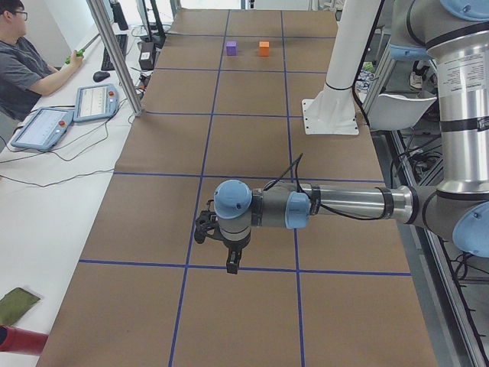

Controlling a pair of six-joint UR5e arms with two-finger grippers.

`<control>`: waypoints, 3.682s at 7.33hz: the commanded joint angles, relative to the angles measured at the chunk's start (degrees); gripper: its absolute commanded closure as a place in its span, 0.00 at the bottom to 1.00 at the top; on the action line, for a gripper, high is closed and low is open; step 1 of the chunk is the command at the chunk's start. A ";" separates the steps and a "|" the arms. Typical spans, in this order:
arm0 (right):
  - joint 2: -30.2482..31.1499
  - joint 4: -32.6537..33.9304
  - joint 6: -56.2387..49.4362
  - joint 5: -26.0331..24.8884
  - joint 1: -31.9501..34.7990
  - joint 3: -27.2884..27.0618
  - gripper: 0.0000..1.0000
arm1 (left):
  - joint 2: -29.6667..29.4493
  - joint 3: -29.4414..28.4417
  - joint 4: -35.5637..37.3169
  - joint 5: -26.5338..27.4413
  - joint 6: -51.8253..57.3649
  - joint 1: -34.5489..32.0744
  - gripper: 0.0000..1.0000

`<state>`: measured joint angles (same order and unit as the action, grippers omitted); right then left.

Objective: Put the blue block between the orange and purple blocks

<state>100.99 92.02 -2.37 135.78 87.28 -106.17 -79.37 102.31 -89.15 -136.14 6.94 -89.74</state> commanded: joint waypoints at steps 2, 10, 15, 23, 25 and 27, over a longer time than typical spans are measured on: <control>0.00 0.00 0.00 0.01 0.00 0.00 0.00 | 0.00 0.00 -0.06 -0.09 0.88 0.09 0.00; -0.09 -0.88 0.09 0.01 0.00 0.00 0.00 | -8.17 -6.77 -6.47 -3.50 0.79 2.20 0.00; 0.00 -1.93 0.09 0.36 0.00 0.00 0.00 | -8.26 -7.21 -27.86 -2.75 -29.81 21.05 0.00; 0.00 -1.93 0.09 0.36 0.00 0.00 0.00 | -9.92 -10.79 -31.44 11.34 -40.34 34.98 0.03; 0.00 -1.93 0.09 0.36 0.00 0.00 0.00 | -11.42 -12.39 -31.35 11.34 -40.78 35.42 0.38; 0.00 -1.93 0.09 0.36 0.00 0.00 0.00 | -12.21 -11.70 -31.26 10.73 -41.22 35.33 0.65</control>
<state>100.99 90.09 -2.29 136.14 87.28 -106.17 -90.91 90.27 -120.49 -125.02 -33.93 -54.39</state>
